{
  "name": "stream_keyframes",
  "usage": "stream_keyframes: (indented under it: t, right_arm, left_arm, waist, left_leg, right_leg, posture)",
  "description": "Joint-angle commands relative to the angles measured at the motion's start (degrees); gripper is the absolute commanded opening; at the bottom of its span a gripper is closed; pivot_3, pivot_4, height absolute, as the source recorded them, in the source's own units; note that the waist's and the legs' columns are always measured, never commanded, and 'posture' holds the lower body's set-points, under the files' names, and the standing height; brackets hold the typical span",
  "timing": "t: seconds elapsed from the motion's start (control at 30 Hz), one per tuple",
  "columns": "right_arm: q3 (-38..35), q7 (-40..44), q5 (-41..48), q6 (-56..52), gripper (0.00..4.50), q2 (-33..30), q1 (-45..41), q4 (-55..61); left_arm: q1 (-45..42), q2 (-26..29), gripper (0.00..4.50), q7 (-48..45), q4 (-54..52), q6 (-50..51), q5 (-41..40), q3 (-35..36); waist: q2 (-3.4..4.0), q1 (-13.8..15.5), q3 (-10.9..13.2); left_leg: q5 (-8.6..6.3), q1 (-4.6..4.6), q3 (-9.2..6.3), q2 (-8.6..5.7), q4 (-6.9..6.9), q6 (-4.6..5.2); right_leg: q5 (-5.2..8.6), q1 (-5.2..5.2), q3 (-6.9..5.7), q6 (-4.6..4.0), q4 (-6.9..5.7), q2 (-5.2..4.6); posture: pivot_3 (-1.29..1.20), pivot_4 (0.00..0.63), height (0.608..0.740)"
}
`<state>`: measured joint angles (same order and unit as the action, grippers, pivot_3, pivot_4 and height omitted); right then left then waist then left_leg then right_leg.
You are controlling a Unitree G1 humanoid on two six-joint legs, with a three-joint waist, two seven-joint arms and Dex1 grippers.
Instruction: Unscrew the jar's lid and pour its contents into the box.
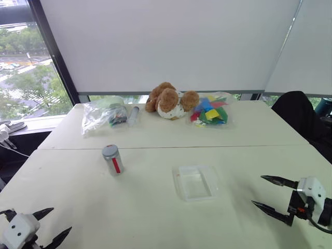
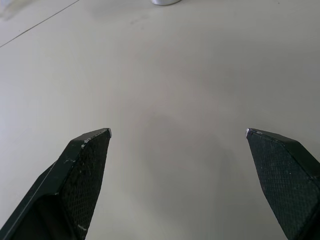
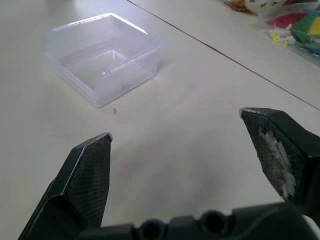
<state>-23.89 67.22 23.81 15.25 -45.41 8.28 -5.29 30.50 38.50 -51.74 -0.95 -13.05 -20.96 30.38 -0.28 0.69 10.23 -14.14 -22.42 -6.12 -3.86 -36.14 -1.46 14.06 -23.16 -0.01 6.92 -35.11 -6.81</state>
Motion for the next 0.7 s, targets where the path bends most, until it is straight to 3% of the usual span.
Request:
stream_keyframes:
  t: [0.03,0.27,0.37,0.53,0.7]
  right_arm:
    - [-0.04,0.55,1.96,-0.82,4.5,-0.16,-1.42,0.1]
    - [2.27,3.93,10.83,-3.26,4.5,3.57,-7.07,6.2]
    - [3.75,3.98,14.3,-4.38,4.5,6.47,-10.45,8.96]
    - [6.05,2.91,16.99,-7.32,4.5,9.83,-14.84,11.42]
    - [7.23,4.47,15.5,-5.59,4.5,11.81,-16.38,9.25]
  left_arm:
    - [0.18,-0.15,4.46,0.23,-2.22,-0.94,-0.98,2.04]
    - [2.5,-4.95,4.46,3.0,-10.92,7.13,-11.6,5.15]
    - [5.01,-11.11,4.46,10.06,-16.99,9.64,-12.82,5.77]
    - [8.55,-25.77,4.46,24.63,-27.46,11.73,-7.71,0.82]
    - [5.4,-37.25,4.46,36.61,-34.34,11.43,2.14,-9.53]
  waist:
    - [0.0,0.0,0.0]
    - [-0.02,-0.32,0.01]
    - [-0.01,-0.45,0.02]
    - [-0.17,0.17,0.08]
    - [-0.24,1.72,0.08]
  left_leg:
    - [0.0,0.0,0.0,0.0,0.0,0.0]
    - [0.0,0.0,-0.01,0.1,-0.01,0.0]
    - [0.0,0.0,0.0,0.12,0.0,0.01]
    - [-0.01,-0.01,0.05,0.11,-0.1,0.01]
    - [-0.01,0.0,0.04,0.06,-0.22,0.01]
  right_leg:
    - [0.0,0.0,0.0,0.0,0.0,0.0]
    - [0.0,0.0,0.0,0.0,-0.01,0.01]
    - [-0.01,-0.01,0.01,0.0,-0.01,0.01]
    - [-0.01,0.05,0.03,0.01,0.02,0.01]
    - [-0.01,0.2,-0.1,0.01,0.01,0.08]
  posture:
    - [0.0,0.15,0.74]
    - [0.0,0.15,0.74]
    - [0.0,0.15,0.74]
    - [0.0,0.15,0.74]
    - [0.0,0.15,0.74]
